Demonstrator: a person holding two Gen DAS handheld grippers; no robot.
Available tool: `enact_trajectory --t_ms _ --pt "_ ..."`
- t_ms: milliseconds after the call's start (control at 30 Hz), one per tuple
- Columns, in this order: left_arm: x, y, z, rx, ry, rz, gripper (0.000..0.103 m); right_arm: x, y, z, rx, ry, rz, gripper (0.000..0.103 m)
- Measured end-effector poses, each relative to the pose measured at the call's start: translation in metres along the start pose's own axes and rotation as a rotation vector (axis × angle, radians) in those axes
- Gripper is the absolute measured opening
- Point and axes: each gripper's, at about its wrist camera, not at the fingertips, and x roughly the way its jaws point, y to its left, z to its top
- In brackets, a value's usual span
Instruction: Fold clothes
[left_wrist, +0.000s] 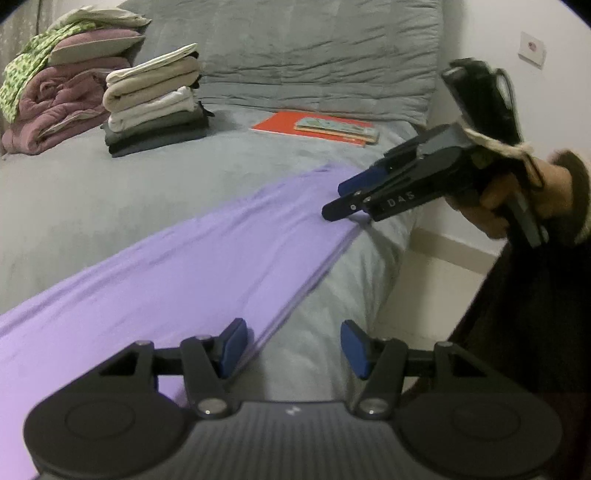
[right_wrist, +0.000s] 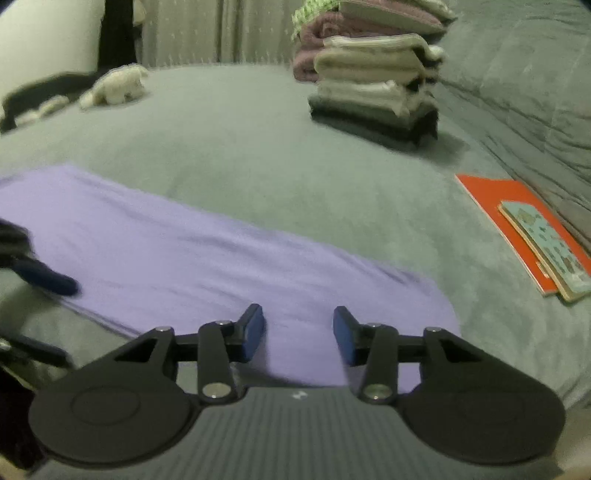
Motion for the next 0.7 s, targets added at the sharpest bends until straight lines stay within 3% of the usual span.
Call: enact_trajectory --t_ms 100,233,367,533,700 --pt "-0.007 -0.003 -0.006 0.009 0.012 -0.016 0.060 0.002 -0.003 -0.002 -0.020 0.019 -0.022 0.056" --pt "-0.018 -0.005 -0.009 0.000 0.009 -0.016 0.060 -0.004 -0.029 -0.001 0.114 -0.002 -0.062 0.056" --pt "-0.026 0.001 -0.007 -0.025 -0.022 0.014 0.066 -0.003 -0.027 0.008 0.190 -0.032 -0.016 0.056" --pt "-0.018 0.012 -0.001 -0.060 -0.018 0.063 0.066 0.015 -0.003 0.021 0.132 -0.001 -0.007 0.056" --pt "-0.003 0.013 0.001 -0.052 0.040 0.079 0.066 0.028 0.004 0.021 0.106 0.051 -0.035 0.058"
